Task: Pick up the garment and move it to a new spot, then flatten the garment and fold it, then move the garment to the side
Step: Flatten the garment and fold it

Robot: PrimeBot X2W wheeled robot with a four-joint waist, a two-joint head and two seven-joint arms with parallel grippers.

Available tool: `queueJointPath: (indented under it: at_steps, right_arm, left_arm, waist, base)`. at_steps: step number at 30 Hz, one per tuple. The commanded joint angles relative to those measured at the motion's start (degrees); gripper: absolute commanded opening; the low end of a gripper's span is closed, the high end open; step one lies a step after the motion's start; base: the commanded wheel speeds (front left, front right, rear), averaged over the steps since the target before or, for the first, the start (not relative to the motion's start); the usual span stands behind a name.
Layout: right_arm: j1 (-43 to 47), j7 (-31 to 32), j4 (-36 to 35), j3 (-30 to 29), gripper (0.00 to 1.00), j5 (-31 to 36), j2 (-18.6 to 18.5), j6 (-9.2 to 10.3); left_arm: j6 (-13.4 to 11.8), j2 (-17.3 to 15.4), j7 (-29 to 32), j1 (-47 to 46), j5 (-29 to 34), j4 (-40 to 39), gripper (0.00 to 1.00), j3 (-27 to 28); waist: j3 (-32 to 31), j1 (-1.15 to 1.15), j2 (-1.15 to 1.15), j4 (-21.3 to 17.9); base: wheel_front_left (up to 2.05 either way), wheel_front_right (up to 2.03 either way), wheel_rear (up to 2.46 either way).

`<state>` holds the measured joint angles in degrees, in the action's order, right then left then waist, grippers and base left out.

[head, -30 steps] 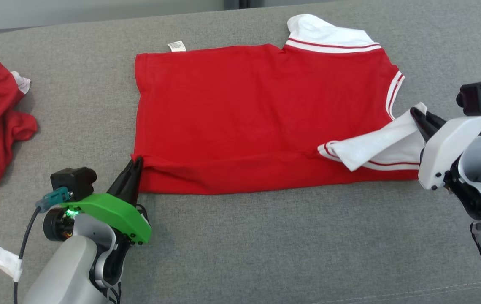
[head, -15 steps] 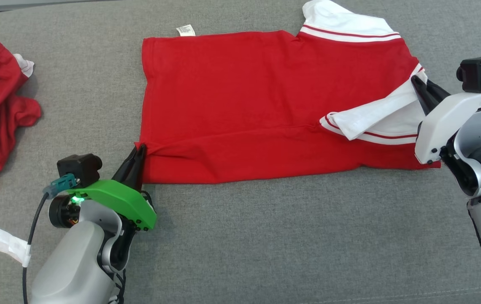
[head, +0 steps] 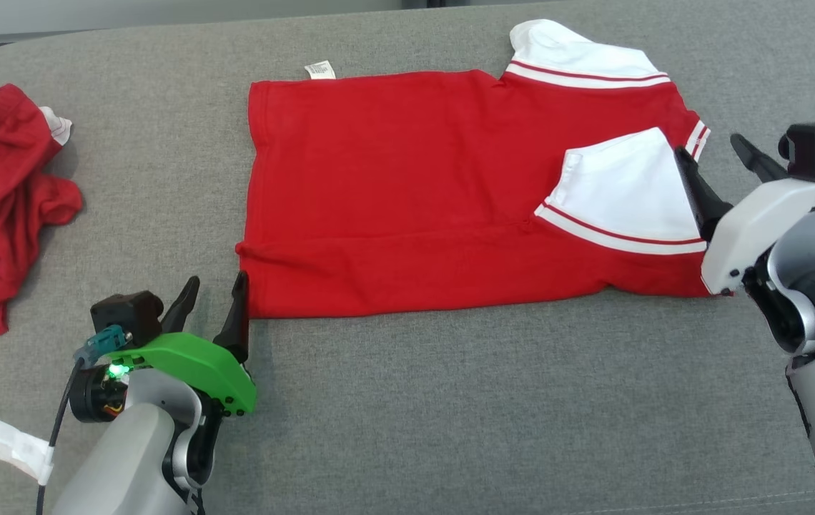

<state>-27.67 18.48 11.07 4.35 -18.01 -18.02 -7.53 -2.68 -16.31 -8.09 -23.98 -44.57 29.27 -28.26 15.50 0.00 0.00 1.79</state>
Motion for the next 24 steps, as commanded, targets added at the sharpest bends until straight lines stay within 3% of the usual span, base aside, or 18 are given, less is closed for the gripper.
queueJointPath:
  at_steps: [1,6,12,24]
  right_arm:
    - [1.8,1.2,-0.5,-1.0,1.00,0.0,-0.3,0.08]
    - [8.0,6.1,-3.9,-6.9,1.00,2.1,0.9,0.07]
    - [12.0,9.6,-5.3,-12.8,1.00,4.5,5.0,0.07]
    - [8.8,8.9,5.0,-11.9,1.00,5.5,8.0,0.07]
  left_arm:
    - [-0.9,-0.4,0.2,1.1,0.7,-0.6,1.00,-0.1]
    - [-2.7,0.5,1.2,3.1,0.0,-2.8,1.00,-0.5]
    - [-5.0,0.9,2.5,1.4,1.6,-2.3,1.00,-1.8]
    - [-4.7,3.0,2.6,-1.0,1.9,4.4,1.00,-3.1]
  waist:
    - [-0.8,0.00,0.00,-0.3]
    - [-1.2,0.00,0.00,-0.7]
    - [0.7,0.00,0.00,-1.4]
    - [3.5,0.00,0.00,-0.7]
  base:
    - [0.00,0.00,0.00]
    - [0.00,0.00,0.00]
    - [0.00,0.00,0.00]
    - [0.00,0.00,0.00]
